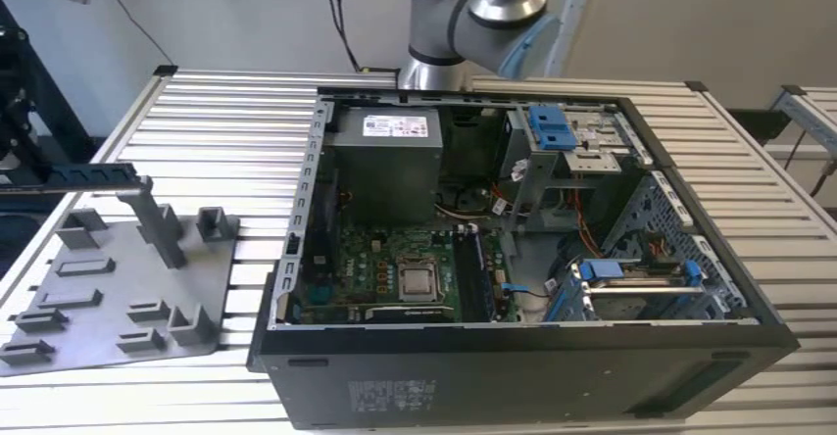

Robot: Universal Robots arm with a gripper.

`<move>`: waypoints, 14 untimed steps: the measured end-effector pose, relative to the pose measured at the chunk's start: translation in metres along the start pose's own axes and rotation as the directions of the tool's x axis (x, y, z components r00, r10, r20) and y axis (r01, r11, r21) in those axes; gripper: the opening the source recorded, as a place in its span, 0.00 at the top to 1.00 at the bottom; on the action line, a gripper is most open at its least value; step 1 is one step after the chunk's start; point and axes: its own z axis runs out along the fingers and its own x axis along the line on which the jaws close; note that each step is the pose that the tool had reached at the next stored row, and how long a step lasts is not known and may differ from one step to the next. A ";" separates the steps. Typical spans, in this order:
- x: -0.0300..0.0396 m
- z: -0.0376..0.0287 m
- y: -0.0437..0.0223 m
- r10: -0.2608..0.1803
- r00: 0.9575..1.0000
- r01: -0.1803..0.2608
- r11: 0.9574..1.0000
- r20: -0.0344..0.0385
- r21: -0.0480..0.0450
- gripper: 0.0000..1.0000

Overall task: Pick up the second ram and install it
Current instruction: 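Pick up the second ram and move it above second insertion slot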

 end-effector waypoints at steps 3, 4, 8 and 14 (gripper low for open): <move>0.0007 -0.0002 -0.0132 0.000 1.000 0.000 1.000 0.000 0.000 0.86; 0.0009 -0.0003 -0.0177 0.000 1.000 0.000 1.000 0.000 0.000 0.86; 0.0019 -0.0006 -0.0358 0.000 1.000 0.000 1.000 0.000 0.000 0.86; 0.0034 -0.0010 -0.0633 0.000 1.000 0.000 1.000 0.000 0.000 0.86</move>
